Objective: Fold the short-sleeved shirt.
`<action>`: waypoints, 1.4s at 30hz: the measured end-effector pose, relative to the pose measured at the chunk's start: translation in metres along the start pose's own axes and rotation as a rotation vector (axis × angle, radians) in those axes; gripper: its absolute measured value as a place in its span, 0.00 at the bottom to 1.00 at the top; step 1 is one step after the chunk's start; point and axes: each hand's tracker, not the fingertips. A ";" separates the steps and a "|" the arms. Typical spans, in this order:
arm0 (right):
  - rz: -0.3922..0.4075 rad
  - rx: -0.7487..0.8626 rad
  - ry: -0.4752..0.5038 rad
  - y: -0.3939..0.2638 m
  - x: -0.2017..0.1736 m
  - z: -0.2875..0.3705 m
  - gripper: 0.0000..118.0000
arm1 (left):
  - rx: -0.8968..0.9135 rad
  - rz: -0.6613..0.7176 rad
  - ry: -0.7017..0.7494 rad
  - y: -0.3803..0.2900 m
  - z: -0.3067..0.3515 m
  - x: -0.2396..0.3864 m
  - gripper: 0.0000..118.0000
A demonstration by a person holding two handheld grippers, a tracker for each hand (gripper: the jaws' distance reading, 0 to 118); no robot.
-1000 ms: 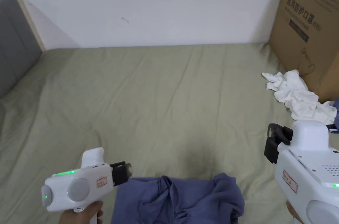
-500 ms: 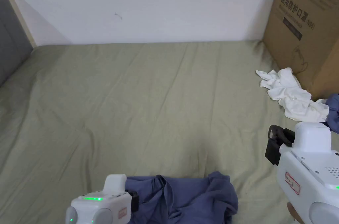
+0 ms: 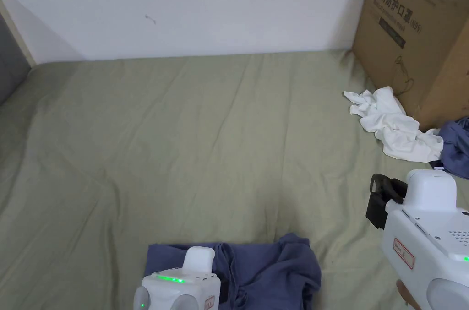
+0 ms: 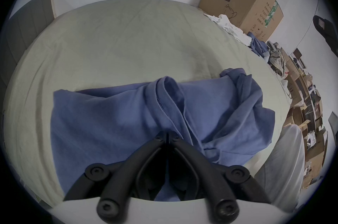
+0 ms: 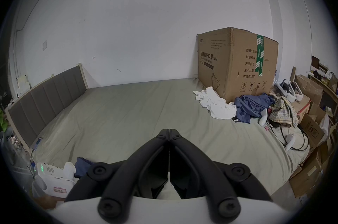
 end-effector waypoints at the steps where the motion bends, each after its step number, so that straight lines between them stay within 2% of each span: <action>1: 0.001 0.000 0.000 0.000 0.000 0.000 0.02 | -0.005 0.003 -0.007 0.000 -0.001 0.001 0.05; 4: 0.004 -0.001 0.003 0.001 0.000 0.000 0.02 | 0.000 0.021 -0.018 0.004 0.005 -0.007 0.05; 7: 0.007 0.003 0.007 0.002 -0.002 0.000 0.02 | 0.062 0.124 -0.131 0.011 0.028 -0.024 0.05; 13: 0.009 0.011 0.025 0.005 -0.010 -0.001 0.02 | 0.116 0.283 -0.255 0.029 0.073 -0.086 0.05; 19: 0.016 0.008 0.041 0.005 -0.020 -0.004 0.02 | 0.086 0.391 -0.304 0.024 0.080 -0.150 0.07; 20: 0.020 0.006 0.042 0.004 -0.022 -0.004 0.02 | 0.075 0.408 -0.310 0.020 0.078 -0.158 0.12; 22: 0.028 0.000 0.044 0.003 -0.024 -0.005 0.02 | 0.027 0.436 -0.297 0.014 0.071 -0.170 0.58; 23: 0.033 -0.004 0.044 0.003 -0.025 -0.006 0.02 | 0.013 0.441 -0.291 0.011 0.067 -0.175 0.76; 24: 0.034 -0.008 0.043 0.002 -0.026 -0.006 0.02 | 0.012 0.452 -0.290 0.007 0.065 -0.179 0.78; 30: 0.045 -0.032 0.042 0.001 -0.030 -0.012 0.02 | -0.001 0.520 -0.291 -0.015 0.045 -0.197 0.82; 38: 0.047 -0.034 0.043 0.001 -0.036 -0.012 0.02 | -0.020 0.493 -0.347 -0.020 0.027 -0.195 0.80; 40: 0.049 -0.039 0.041 -0.001 -0.036 -0.013 0.02 | -0.009 0.492 -0.366 -0.019 0.026 -0.191 0.65; 42: 0.051 -0.045 0.039 -0.003 -0.036 -0.013 0.02 | -0.026 0.483 -0.362 -0.018 0.018 -0.185 0.57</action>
